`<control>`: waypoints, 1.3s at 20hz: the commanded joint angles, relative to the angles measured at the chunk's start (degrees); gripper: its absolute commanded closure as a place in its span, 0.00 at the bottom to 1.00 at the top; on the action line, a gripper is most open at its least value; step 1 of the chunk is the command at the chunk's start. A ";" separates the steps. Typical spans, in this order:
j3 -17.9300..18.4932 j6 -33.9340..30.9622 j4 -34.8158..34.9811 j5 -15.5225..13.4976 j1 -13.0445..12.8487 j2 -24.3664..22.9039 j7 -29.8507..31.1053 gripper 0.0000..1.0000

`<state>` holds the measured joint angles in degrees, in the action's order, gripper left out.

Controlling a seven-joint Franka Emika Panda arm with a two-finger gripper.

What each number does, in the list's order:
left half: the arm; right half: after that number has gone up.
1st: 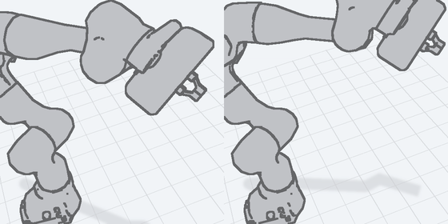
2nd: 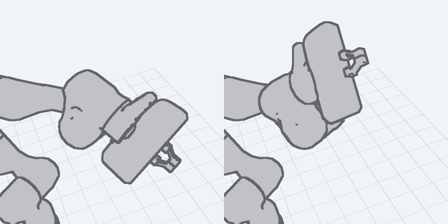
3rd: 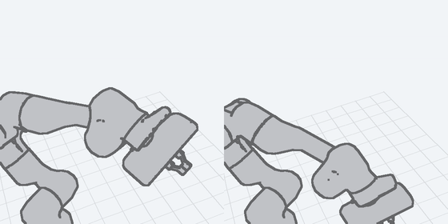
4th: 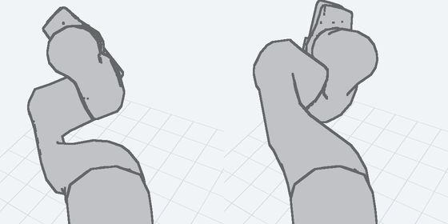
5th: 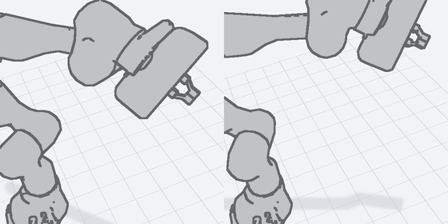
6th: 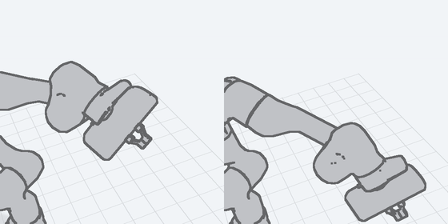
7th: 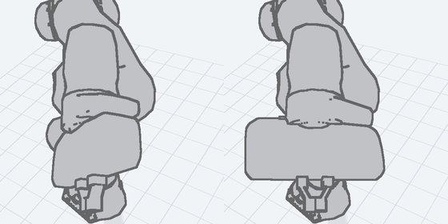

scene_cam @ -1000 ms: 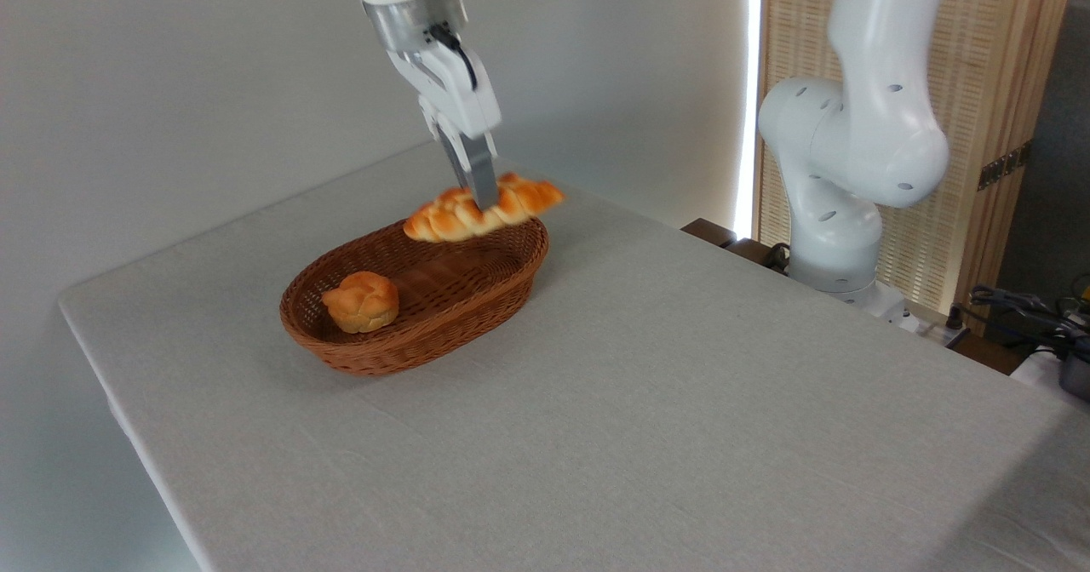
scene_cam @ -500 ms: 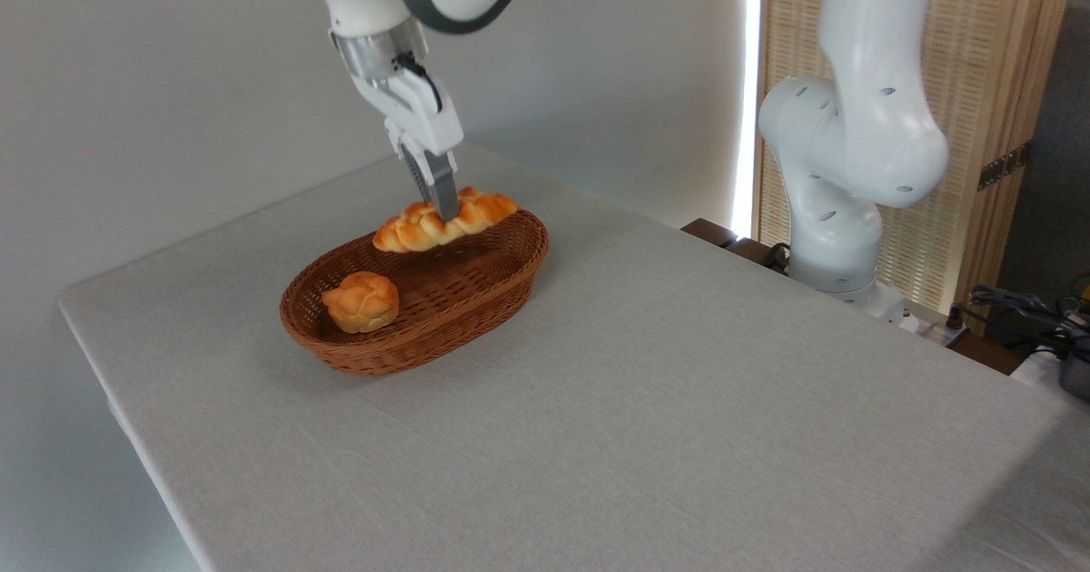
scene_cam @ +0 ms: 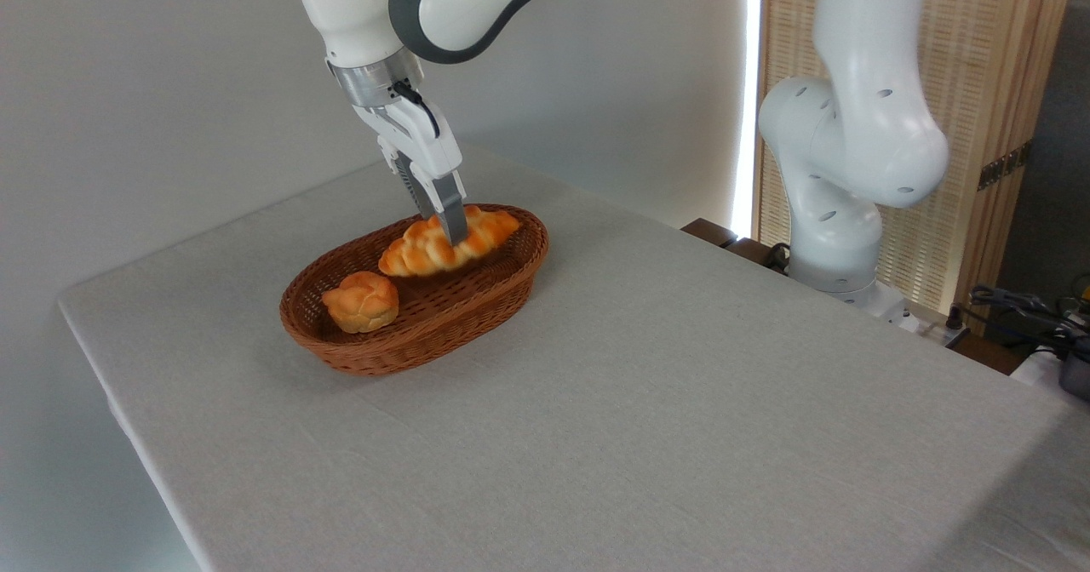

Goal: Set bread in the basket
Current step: 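Lower the braided roll into the basket beside the round bun, then open the gripper and raise it away from the roll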

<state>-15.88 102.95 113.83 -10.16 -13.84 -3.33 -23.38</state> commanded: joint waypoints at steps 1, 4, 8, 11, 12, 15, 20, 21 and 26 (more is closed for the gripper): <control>0.41 0.24 -0.72 0.67 -0.49 0.60 0.79 0.00; 0.50 0.24 -0.72 0.67 -0.49 0.61 0.70 0.00; 0.85 0.24 -0.89 0.67 -0.40 0.43 0.35 0.00; 1.29 0.15 -1.24 0.67 -0.40 -0.01 0.00 0.00; 1.38 0.15 -1.33 0.67 -0.40 -0.10 0.00 0.00; 2.34 -0.55 -3.60 2.24 -0.22 -0.36 -0.17 0.00; 4.28 -0.73 -8.27 6.20 -0.05 -0.45 -3.07 0.00; 5.58 -0.82 -9.67 6.55 -0.05 -0.45 -5.43 0.00; 9.90 -2.74 -11.35 6.64 0.21 -1.85 -12.73 0.00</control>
<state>-8.58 102.38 103.81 -4.13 -13.58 -4.21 -31.24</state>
